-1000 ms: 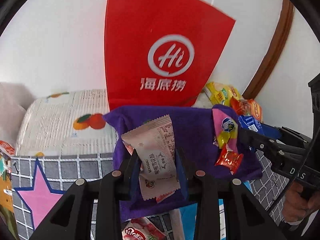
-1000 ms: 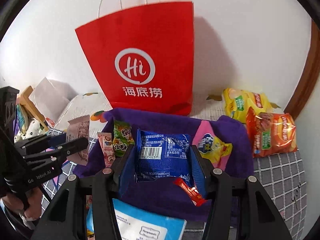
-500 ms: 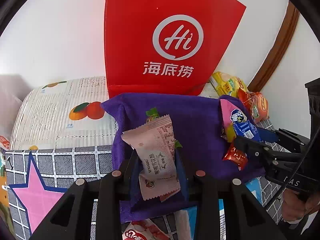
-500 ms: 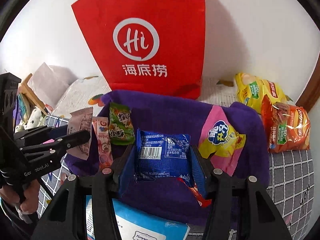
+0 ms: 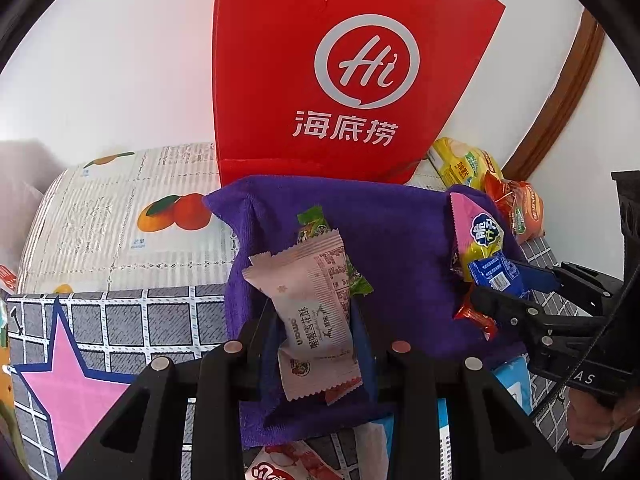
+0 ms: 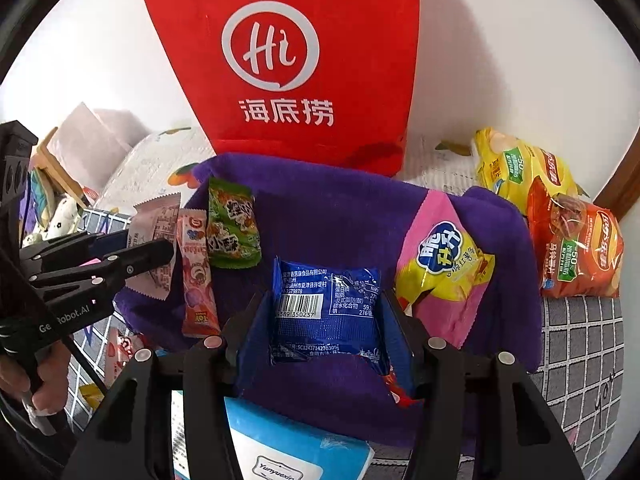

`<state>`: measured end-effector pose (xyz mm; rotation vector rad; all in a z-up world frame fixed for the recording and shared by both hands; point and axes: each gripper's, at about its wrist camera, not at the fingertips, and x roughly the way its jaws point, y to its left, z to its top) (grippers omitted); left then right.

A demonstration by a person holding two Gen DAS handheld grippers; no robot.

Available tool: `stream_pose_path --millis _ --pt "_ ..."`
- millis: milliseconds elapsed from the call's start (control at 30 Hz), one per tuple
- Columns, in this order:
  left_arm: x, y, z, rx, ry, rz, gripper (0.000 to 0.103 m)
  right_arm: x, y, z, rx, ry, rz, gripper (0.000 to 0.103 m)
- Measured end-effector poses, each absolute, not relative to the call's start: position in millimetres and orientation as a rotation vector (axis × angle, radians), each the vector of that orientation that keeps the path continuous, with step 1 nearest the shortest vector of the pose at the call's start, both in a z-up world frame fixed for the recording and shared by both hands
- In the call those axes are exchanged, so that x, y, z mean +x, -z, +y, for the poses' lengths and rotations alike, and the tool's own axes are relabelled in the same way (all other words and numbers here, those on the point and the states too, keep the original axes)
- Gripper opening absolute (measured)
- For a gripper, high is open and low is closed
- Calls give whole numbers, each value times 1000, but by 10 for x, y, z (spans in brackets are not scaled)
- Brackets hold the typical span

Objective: Organize snacks
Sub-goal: 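Open both tools to drop the packets onto the purple towel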

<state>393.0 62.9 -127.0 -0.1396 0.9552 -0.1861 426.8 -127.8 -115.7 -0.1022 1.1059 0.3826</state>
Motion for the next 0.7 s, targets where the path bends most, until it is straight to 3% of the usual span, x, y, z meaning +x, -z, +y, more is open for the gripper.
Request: stream_pose_path --millis 700 --pt "3955 1294 690 -148 176 961 32 4291 1326 -1197 -145 -389 1165 55"
